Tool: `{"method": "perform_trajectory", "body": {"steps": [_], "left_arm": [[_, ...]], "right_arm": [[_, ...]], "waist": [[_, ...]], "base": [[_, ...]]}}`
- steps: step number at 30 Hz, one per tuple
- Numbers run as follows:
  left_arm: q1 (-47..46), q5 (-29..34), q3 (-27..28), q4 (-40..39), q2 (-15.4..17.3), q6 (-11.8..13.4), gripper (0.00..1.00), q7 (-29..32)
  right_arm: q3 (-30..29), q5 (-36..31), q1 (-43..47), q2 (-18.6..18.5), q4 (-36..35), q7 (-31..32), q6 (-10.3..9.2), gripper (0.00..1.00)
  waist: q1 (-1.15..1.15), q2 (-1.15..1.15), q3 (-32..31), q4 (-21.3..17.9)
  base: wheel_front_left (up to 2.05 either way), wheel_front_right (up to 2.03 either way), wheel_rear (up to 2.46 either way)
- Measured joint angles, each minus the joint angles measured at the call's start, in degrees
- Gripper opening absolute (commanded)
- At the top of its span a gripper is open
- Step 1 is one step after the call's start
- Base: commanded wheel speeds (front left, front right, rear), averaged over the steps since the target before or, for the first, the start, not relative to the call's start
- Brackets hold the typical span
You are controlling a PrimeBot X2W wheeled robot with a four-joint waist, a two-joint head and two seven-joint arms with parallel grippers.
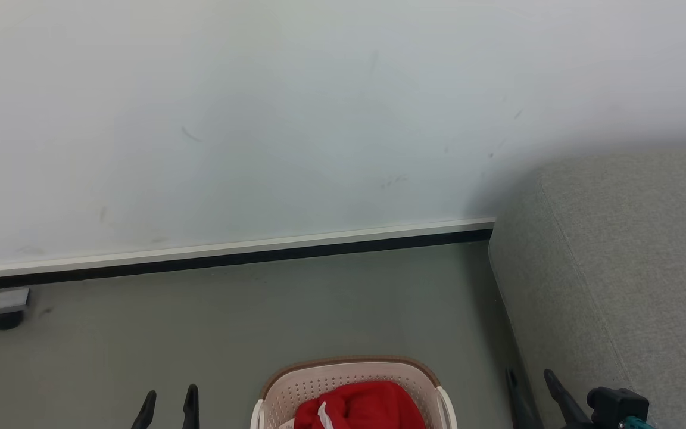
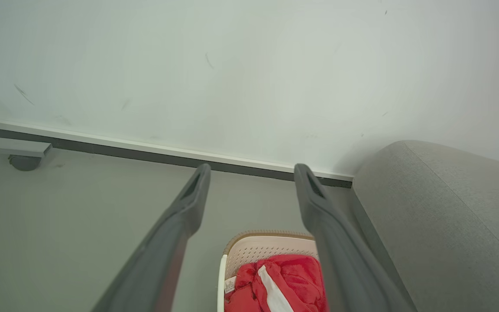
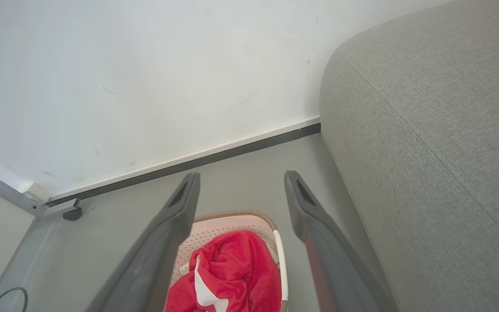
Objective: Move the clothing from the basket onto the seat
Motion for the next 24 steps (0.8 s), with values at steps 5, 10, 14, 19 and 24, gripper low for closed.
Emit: {"method": "perform_trajectory", "body": {"steps": [5,10,14,19,24], "left_arm": [[0.1,2.2,0.6,0.0,0.0,0.2,1.00,-0.5],[0.3,3.6,0.5,0.2,0.0,0.1,1.00,-0.9],[0.3,5.3,0.5,0.4,0.0,0.0,1.00,-1.2],[0.3,6.9,0.7,0.5,0.0,0.2,1.00,-1.6],[0.4,8.5,0.9,0.8,0.0,0.3,1.00,-2.0]], "right_arm": [[0.2,-2.2,0.0,0.3,0.4,-0.3,0.00,1.00],[0.4,-4.7,0.0,0.6,0.4,-0.4,0.00,1.00],[0.4,-6.3,0.0,0.9,0.6,-0.5,0.00,1.00],[0.7,-8.4,0.0,1.2,0.9,-0.8,0.00,1.00],[0.9,-10.5,0.0,1.4,1.2,-0.8,0.00,1.00]], "waist": [[0.00,0.00,-0.1,0.3],[0.00,0.00,-0.1,0.6],[0.00,0.00,0.0,0.7],[0.00,0.00,0.0,0.7],[0.00,0.00,0.0,0.6]], "base": [[0.00,0.00,0.00],[0.00,0.00,0.00],[0.00,0.00,0.00],[0.00,0.00,0.00],[0.00,0.00,0.00]]}}
